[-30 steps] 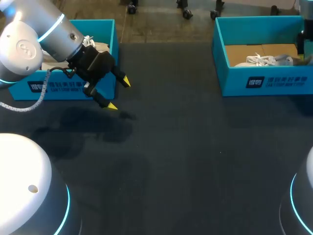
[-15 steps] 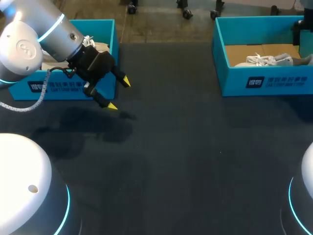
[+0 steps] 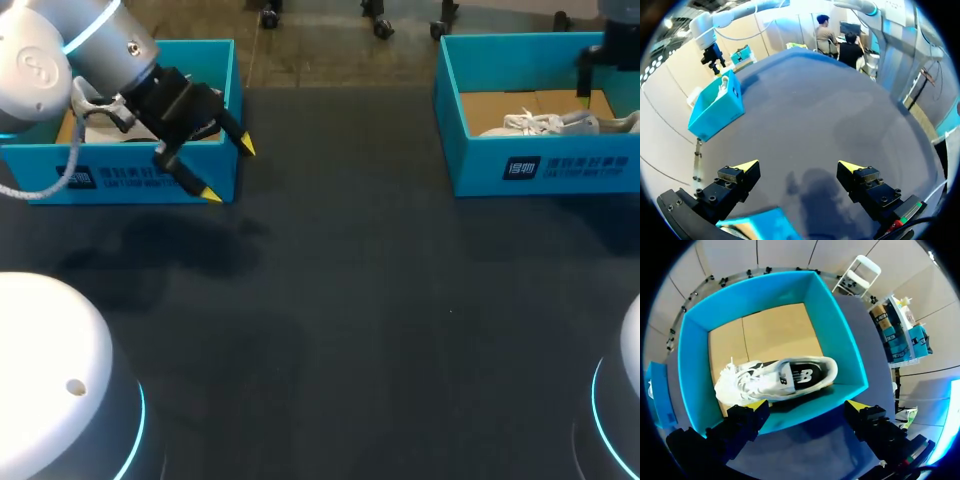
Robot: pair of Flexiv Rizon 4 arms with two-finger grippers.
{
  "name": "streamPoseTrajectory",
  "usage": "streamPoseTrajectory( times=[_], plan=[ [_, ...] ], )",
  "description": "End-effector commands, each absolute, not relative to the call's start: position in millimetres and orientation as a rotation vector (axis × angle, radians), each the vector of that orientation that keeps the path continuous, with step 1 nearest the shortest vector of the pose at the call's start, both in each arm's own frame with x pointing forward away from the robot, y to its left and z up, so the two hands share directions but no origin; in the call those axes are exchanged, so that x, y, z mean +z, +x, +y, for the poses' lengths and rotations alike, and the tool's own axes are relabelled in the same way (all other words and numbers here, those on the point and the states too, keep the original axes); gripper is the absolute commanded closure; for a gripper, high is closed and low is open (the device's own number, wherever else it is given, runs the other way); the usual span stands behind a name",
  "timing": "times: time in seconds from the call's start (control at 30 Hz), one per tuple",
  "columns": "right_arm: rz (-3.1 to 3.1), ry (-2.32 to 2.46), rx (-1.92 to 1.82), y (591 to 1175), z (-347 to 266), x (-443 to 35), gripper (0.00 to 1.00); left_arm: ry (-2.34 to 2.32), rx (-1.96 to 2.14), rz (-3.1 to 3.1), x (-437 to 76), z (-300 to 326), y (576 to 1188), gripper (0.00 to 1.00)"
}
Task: Take the shoe out of the shoebox, open the shoe tongue, remove and reinsert the insole, then place the shoe into the shoebox
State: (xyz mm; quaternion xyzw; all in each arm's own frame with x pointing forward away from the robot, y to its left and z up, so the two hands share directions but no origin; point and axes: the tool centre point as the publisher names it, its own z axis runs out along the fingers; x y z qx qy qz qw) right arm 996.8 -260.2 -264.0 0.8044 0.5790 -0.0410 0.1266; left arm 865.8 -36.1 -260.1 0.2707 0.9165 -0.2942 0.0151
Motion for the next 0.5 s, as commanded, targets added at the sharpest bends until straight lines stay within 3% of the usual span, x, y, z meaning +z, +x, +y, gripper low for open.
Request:
streamPoseTrajectory(
  times=[0.03, 0.5],
  plan=[
    [1.679, 2.348, -0.122, 1005, -253, -269, 0.00, 0.902, -0.887, 2.843, -250, -22, 884, 0.00],
    [1.687, 2.331, -0.096, 1017, -224, -267, 0.00, 1.590, -0.686, 2.587, -234, 34, 936, 0.00]
  ],
)
